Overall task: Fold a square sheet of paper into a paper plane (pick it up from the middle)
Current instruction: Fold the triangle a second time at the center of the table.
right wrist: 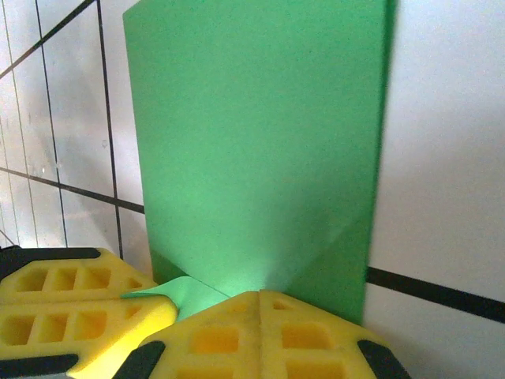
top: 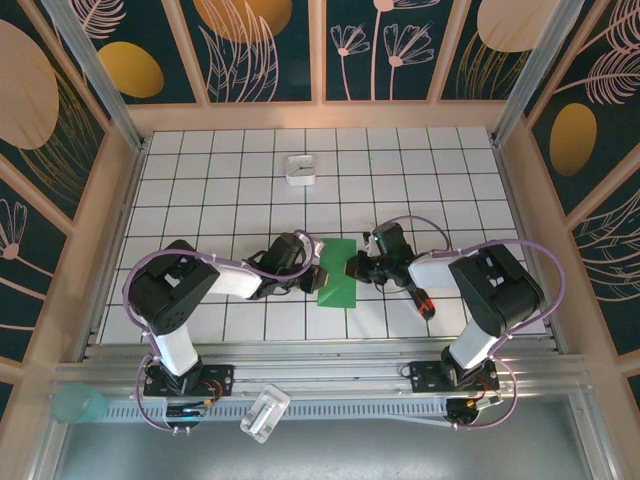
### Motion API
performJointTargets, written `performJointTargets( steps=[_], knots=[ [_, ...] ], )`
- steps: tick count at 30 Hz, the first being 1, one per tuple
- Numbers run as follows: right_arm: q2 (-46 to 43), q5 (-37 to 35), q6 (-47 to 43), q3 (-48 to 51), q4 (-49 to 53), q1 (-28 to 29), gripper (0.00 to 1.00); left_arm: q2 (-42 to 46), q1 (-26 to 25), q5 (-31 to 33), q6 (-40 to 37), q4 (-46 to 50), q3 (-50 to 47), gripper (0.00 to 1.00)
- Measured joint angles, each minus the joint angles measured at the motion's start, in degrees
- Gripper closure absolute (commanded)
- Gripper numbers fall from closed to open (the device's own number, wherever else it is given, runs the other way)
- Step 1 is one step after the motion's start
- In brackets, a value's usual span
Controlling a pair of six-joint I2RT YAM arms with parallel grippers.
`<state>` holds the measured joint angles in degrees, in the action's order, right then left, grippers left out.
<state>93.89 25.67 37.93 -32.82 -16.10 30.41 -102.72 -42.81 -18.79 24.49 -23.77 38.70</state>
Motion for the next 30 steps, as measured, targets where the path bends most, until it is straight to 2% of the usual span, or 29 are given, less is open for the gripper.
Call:
performJointTargets(
  steps=[8,13,20,25,30],
  knots=[
    [-2.1,-0.5,-2.7,0.4,3.3,-4.2,1.0,0.0,0.0,0.1,-0.2,0.0,0.1,1.0],
    [-7.0,-2.1,-3.8,0.3,7.4,-5.1,1.0,0.0,0.0,0.1,-0.2,0.0,0.1,1.0],
    [-9.3,-2.2,-3.8,-1.3,7.5,0.0,1.0,0.0,0.0,0.2,-0.2,0.0,0.1,1.0],
    [-5.9,-2.0,-3.0,-2.9,6.6,4.0,1.0,-0.1,0.0,0.2,-0.2,0.1,0.2,1.0],
    [-2.7,-2.0,-2.6,-3.2,5.6,4.7,1.0,-0.1,0.0,0.2,-0.2,0.2,0.3,1.0]
  ],
)
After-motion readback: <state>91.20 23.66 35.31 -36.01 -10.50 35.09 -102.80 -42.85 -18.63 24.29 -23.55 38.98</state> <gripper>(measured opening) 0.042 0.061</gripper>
